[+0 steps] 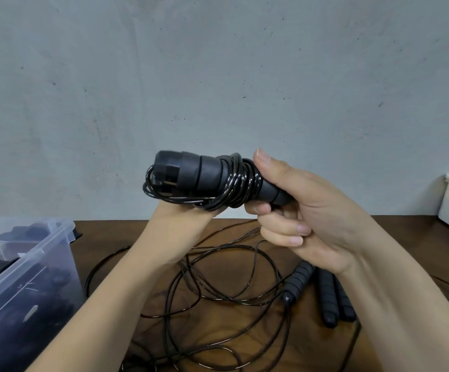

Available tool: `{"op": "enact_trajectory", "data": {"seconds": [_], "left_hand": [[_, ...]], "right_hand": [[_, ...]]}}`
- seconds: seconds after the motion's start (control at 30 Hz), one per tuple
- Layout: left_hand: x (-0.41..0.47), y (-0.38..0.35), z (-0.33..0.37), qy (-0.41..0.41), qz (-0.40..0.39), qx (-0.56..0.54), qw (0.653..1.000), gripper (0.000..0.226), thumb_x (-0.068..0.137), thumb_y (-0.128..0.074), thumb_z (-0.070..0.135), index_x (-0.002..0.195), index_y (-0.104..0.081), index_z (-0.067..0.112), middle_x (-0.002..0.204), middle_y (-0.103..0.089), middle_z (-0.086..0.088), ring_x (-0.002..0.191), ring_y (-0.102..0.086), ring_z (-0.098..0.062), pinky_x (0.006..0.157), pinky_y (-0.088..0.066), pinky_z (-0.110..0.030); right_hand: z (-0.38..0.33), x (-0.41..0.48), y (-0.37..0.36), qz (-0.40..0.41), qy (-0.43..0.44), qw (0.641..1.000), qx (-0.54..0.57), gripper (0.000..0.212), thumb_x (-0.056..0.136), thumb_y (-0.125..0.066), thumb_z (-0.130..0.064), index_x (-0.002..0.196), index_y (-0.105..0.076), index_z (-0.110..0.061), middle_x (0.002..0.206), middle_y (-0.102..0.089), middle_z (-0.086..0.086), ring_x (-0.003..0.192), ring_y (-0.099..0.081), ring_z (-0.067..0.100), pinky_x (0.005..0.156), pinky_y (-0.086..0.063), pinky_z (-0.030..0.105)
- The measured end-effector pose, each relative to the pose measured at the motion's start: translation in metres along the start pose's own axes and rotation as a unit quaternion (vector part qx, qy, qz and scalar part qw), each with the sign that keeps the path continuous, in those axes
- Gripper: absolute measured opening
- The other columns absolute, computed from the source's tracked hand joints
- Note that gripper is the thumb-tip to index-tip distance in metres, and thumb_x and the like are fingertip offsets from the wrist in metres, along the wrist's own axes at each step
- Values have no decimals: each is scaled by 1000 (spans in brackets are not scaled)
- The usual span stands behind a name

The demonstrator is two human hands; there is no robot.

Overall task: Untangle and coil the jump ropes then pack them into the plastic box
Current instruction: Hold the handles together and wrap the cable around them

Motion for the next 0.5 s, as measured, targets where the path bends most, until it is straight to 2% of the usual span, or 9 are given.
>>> {"op": "enact_trajectory", "data": {"seconds": [0.07,0.13,0.2,0.23,0.3,0.4,0.47,0.5], "left_hand": [[-2,-1,-2,31,24,46,998,33,94,-70,20,76,-74,48,81,-72,24,79,-61,12,72,-44,-3],[-3,0,-15,80,35,61,994,27,96,-65,22,69,-70,22,76,-68,1,73,-56,-3,70,-44,-14],[-1,-4,-24,96,35,28,994,37,92,-62,18,56,-57,13,71,-59,-11,75,-54,-13,73,-45,-24],[1,-6,-24,85,41,-5,996,38,87,-60,17,50,-52,17,64,-54,-8,73,-54,-13,77,-46,-25],[5,-8,-19,35,42,-126,990,34,83,-59,11,54,-55,29,61,-47,3,64,-44,-8,77,-42,-27],[6,-7,-9,-3,13,-336,942,22,78,-78,14,64,-67,27,70,-45,1,70,-38,-10,80,-44,-24],[6,-10,-5,11,-6,-380,925,18,77,-81,23,63,-70,25,74,-47,-2,74,-46,-11,80,-48,-28],[6,-12,-3,18,-14,-389,921,17,82,-78,22,66,-71,25,73,-49,0,71,-47,-10,74,-48,-27]], "right_hand": [[1,1,1,13,-1,1000,-17,39,97,-64,-51,88,-62,-13,74,-48,4,41,-20,7,39,-19,22],[-1,0,2,30,8,999,-33,41,98,-63,-49,90,-58,-9,74,-48,5,40,-20,7,40,-18,24],[-5,-1,5,52,28,997,-43,38,99,-64,-47,93,-56,-10,74,-46,6,40,-20,8,40,-16,26],[-6,-2,6,62,37,996,-43,37,99,-64,-46,93,-55,-11,74,-45,7,41,-19,9,41,-15,26],[-8,-2,8,75,52,996,-27,36,99,-64,-46,95,-55,-11,74,-45,7,41,-18,9,40,-17,25],[-8,-2,2,47,54,997,25,38,98,-64,-48,94,-58,-10,74,-46,5,38,-23,5,37,-23,20],[-9,-2,-1,37,51,998,32,37,98,-63,-49,91,-61,-13,74,-46,4,36,-25,4,37,-25,19],[-9,-2,-1,35,49,998,34,37,99,-63,-49,91,-62,-13,74,-46,4,36,-25,4,37,-25,19]]}}
Point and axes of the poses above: each hand's wrist, its own x-axis towards the middle knuckle, its own y-axis out of the back of the hand, z = x × y, the point moved 7 cm from there along x, towards the middle knuckle
